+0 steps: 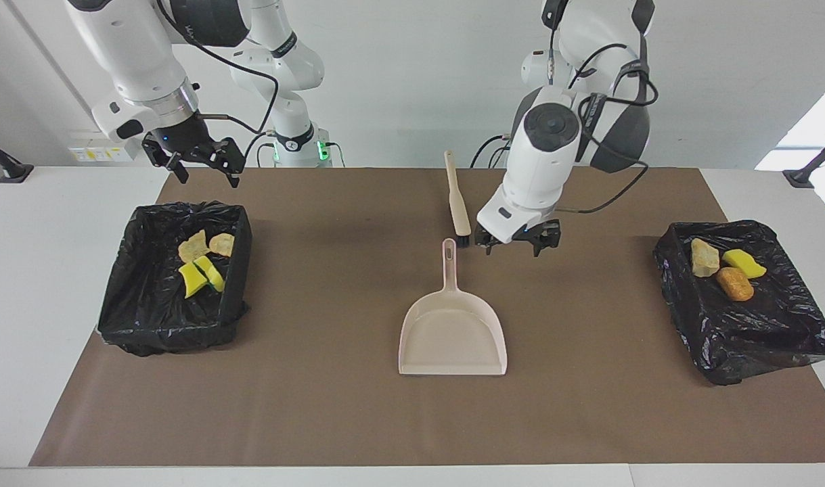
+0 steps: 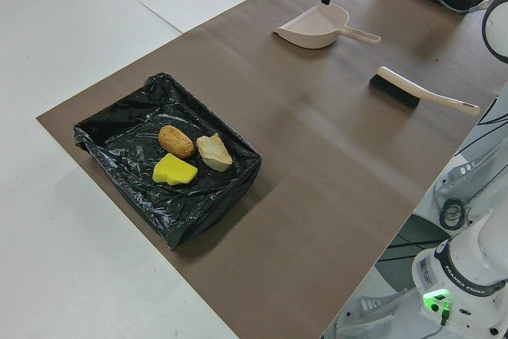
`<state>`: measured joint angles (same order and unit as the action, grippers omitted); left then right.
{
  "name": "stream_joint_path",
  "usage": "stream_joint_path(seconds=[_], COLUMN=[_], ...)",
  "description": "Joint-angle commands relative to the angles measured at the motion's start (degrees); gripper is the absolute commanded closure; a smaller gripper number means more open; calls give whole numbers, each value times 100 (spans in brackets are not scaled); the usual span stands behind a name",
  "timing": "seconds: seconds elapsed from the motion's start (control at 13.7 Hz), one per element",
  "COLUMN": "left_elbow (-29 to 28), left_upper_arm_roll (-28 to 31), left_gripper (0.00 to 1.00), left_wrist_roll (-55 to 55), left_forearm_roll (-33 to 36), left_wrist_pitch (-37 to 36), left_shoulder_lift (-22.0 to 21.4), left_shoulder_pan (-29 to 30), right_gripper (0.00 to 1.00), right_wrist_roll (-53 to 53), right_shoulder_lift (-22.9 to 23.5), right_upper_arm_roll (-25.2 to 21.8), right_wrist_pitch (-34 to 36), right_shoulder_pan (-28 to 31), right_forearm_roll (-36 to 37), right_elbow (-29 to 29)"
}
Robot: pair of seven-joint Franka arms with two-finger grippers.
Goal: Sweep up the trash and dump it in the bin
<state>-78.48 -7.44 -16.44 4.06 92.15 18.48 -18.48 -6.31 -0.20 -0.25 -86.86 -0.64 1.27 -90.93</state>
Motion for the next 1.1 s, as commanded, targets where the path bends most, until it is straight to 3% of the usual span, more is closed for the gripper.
stream_joint_path(seconds=[0.0, 0.15, 0.44, 1.02], left_elbow=[-501, -501, -493, -352], left_upper_arm_roll=[750, 1146, 1156, 480], left_gripper=[0, 0, 0, 0], left_wrist_roll=[806, 1518, 1838, 1934], left_forearm_roll=[-405, -423, -485, -502], left_wrist_pitch=[-327, -644, -1154, -1507], left_shoulder_lift=[-967, -1398, -1979, -2102], left_shoulder_pan=[-15, 19, 626, 1320], right_gripper=[0, 0, 0, 0], right_wrist_roll=[-2, -2, 7, -2], right_shoulder_lift=[-121, -121, -121, -121], right_upper_arm_roll=[16, 16, 16, 16], right_wrist_pitch=[-77, -77, -85, -77], right_shoulder_pan=[38, 38, 38, 38], right_forearm_roll=[-74, -74, -74, -74], right_elbow=[-127, -136, -127, -136])
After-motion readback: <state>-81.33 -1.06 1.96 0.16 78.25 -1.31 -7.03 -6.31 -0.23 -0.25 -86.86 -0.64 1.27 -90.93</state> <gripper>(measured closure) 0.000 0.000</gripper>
